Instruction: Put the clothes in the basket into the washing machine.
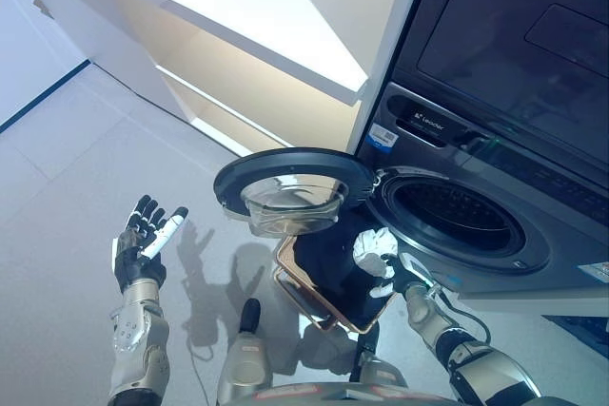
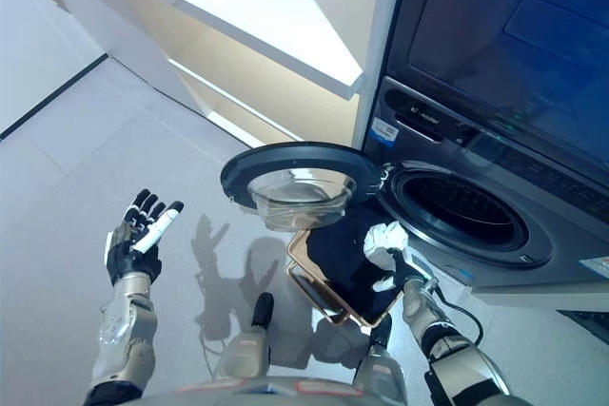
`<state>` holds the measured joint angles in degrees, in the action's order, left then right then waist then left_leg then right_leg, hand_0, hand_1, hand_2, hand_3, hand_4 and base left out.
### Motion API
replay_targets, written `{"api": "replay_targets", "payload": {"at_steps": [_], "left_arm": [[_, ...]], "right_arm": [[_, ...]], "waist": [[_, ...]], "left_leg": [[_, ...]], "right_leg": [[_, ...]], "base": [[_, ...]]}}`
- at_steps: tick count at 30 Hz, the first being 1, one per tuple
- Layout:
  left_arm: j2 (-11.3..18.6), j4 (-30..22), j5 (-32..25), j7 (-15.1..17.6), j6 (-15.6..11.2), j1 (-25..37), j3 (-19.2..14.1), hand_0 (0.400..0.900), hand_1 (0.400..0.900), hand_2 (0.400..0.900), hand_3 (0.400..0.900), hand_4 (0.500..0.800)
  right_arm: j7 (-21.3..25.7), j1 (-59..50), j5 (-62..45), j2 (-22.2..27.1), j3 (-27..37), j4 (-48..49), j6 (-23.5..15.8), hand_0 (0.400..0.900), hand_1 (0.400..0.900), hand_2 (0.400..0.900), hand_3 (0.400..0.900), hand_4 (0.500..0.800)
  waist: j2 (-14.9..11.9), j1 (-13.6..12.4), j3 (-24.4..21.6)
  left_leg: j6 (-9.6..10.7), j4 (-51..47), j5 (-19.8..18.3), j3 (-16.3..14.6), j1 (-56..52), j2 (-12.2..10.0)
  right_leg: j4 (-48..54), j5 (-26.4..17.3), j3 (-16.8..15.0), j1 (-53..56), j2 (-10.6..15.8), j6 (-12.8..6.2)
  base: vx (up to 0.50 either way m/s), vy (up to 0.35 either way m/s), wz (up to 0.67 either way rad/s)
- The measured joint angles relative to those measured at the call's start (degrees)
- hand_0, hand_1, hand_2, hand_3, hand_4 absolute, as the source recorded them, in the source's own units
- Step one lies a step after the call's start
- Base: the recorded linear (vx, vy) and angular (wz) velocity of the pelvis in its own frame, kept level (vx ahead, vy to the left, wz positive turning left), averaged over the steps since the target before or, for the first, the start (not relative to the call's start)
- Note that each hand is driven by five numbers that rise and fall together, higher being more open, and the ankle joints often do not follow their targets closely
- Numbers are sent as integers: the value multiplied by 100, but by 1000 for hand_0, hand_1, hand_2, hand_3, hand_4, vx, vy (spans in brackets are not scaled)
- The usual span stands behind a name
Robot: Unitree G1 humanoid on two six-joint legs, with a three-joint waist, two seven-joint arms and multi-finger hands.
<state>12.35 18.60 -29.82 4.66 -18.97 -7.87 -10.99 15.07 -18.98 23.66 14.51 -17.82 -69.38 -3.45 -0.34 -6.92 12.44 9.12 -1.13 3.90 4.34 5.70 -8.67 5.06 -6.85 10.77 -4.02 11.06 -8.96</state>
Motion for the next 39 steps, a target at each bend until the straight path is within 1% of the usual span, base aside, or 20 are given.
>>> {"api": "replay_targets", "payload": {"at_steps": [8, 11, 13, 15, 16, 18, 23, 26, 30, 34, 36, 37, 39], "left_arm": [[2, 0, -5, -3, 0, 9, -1, 900, 900, 900, 900, 800], [23, -11, -1, 2, 0, 50, 6, 900, 900, 900, 900, 800], [60, -117, 4, 12, 0, 121, 22, 900, 900, 900, 900, 800], [123, -292, 6, 28, -2, 223, 108, 900, 900, 900, 900, 800], [207, -449, 9, 43, -4, 222, 180, 900, 900, 900, 900, 800], [307, -596, 11, 47, -5, 265, 248, 900, 900, 900, 900, 800], [314, -689, 7, 65, -7, 351, 284, 900, 900, 900, 900, 800], [375, -799, -5, 75, -39, 361, 375, 900, 900, 900, 900, 800], [414, -864, -40, 64, -121, 452, 451, 900, 900, 900, 900, 800], [423, -1170, -176, 68, -135, 472, 459, 900, 900, 900, 900, 800], [423, -1302, -183, 68, -136, 469, 475, 900, 900, 900, 900, 800], [427, -1345, -187, 66, -141, 502, 476, 900, 900, 900, 900, 800], [454, -1368, -224, 66, -149, 521, 495, 900, 900, 900, 900, 800]], "right_arm": [[48, -35, -3, 1, 1, 1, 0, 900, 900, 900, 900, 800], [106, -135, -29, 41, 5, -2, 3, 900, 900, 900, 900, 800], [150, -347, -59, 150, 12, -10, 3, 900, 900, 900, 900, 800], [235, -511, -75, 277, 24, -15, 4, 900, 900, 900, 900, 800], [259, -639, -132, 311, 69, -27, 9, 900, 900, 900, 900, 800], [344, -818, -230, 325, 168, -27, 16, 900, 900, 900, 900, 800], [475, -1147, -234, 376, 179, -12, 16, 900, 900, 900, 900, 800], [541, -1385, -236, 483, 172, -13, 21, 900, 900, 900, 900, 800], [611, -1805, -275, 610, 162, -40, 64, 900, 900, 900, 900, 800], [664, -2186, -278, 788, 119, -92, 83, 900, 900, 900, 900, 800], [713, -2359, -279, 898, 111, -137, 83, 900, 900, 900, 900, 800], [727, -2446, -284, 944, 116, -149, 88, 900, 900, 900, 900, 800], [735, -2535, -289, 969, 111, -172, 87, 900, 900, 900, 900, 800]], "waist": [[-23, 39, 37], [-18, 66, 73], [18, 75, 217], [74, 60, 364], [95, 47, 468], [133, 10, 632], [234, -10, 771], [247, -16, 858], [267, -69, 1111], [268, -85, 1327], [265, -93, 1385], [275, -99, 1498], [272, -89, 1528]], "left_leg": [[1, 34, 1, 7, 91, 2], [3, 125, -7, 63, 265, 14], [11, 276, -2, 135, 503, 48], [-7, 403, -13, 215, 725, 84], [-6, 489, -13, 254, 846, 97], [-6, 570, -13, 271, 975, 105], [-7, 701, -13, 317, 1226, 163], [-37, 861, -32, 311, 1525, 203], [-46, 1030, -39, 285, 1868, 204], [-52, 1271, -45, 299, 2295, 237], [-94, 1409, -77, 260, 2512, 297], [-93, 1469, -82, 254, 2528, 324], [-122, 1631, -159, 267, 2677, 349]], "right_leg": [[-1, -1, -3, -67, 0, 0], [-3, -1, 2, -173, 1, 1], [-7, -56, 37, -299, 17, 18], [-29, -63, 71, -411, 35, 27], [-56, -73, 72, -485, 34, 42], [-135, -75, 63, -604, 41, 42], [-237, -75, 73, -826, 96, 44], [-376, -74, 33, -1123, 136, 47], [-578, -78, -83, -1530, 141, 54], [-815, -77, -123, -1967, 175, 56], [-915, -78, -214, -2194, 231, 56], [-945, -79, -229, -2198, 257, 56], [-1018, -75, -231, -2307, 280, 57]], "base": [[-6, -3, 3], [-63, 11, 14], [-77, 24, 17], [-71, 29, 12], [-56, 21, 6], [-38, 11, 3], [-58, 20, 0], [-63, 21, -6], [-74, 28, -6], [-66, 46, -7], [-52, 42, -6], [0, 0, 0], [-45, 29, 1]]}}
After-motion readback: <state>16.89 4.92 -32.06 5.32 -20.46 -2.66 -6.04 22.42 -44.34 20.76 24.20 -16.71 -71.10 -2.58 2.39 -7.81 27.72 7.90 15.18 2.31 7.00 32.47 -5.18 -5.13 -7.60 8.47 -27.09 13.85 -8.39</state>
